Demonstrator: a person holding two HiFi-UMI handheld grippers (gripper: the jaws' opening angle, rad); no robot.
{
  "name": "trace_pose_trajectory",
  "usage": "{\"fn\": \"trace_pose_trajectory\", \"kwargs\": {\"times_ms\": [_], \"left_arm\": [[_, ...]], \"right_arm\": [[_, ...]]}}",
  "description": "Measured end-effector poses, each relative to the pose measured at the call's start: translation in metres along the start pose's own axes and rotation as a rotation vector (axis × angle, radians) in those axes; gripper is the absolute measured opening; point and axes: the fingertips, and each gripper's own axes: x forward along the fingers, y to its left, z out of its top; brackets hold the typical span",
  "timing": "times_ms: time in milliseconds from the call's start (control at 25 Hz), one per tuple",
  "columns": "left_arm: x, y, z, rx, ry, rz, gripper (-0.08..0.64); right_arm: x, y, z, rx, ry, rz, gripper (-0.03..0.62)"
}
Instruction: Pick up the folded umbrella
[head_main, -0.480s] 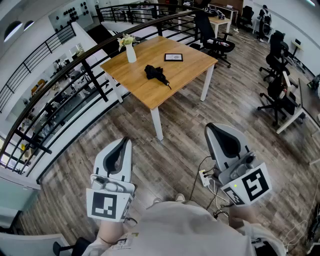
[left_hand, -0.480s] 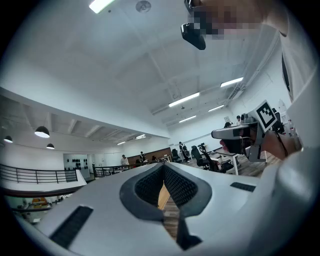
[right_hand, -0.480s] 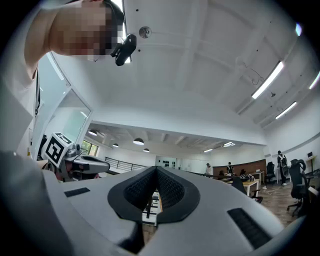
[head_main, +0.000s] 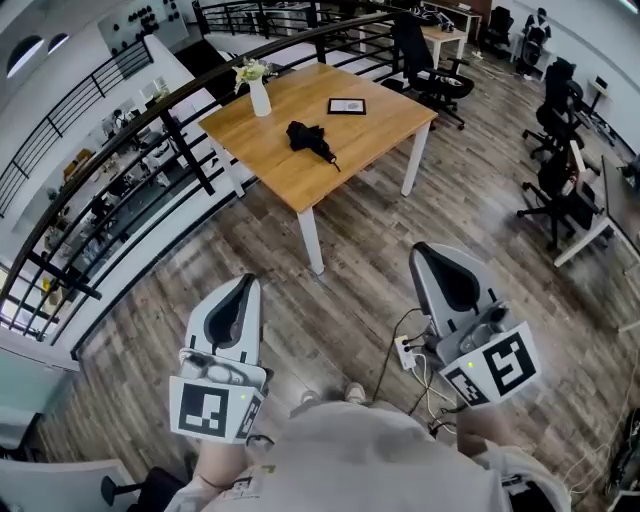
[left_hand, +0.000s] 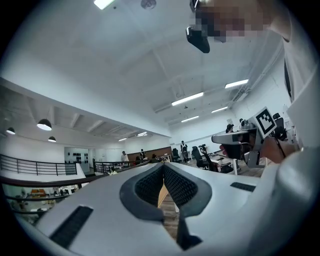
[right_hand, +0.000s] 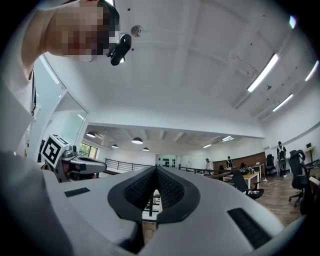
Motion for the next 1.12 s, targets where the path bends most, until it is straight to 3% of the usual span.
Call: {"fn": "trace_pose_trajectory", "kwargs": {"times_ms": [200, 360, 400, 480, 1120], "left_arm": [[0.009, -0.003, 0.002, 0.003, -0.007, -0.002, 0.02], [0.016, -0.006, 0.006, 0.009, -0.013, -0.004, 0.018], [0.016, -0.007, 0.007, 0.008, -0.015, -0.003, 0.019], [0.017, -0.011, 0.009, 0.011, -0.016, 0.0, 0.02], [0.069, 0.003, -0.047, -0.007, 0.027, -0.001, 0.018]], "right_arm": [[0.0, -0.006, 0.004, -0.012, -0.025, 0.009, 0.029], [-0.005, -0.013, 0.013, 0.036, -0.096, 0.012, 0.032], [-0.007, -0.014, 0.017, 0.047, -0.117, 0.015, 0.065], [-0.012, -0.014, 0.021, 0.052, -0.139, 0.029, 0.311], [0.032, -0.047, -0.039, 0.004, -0.065, 0.034, 0.318]]}}
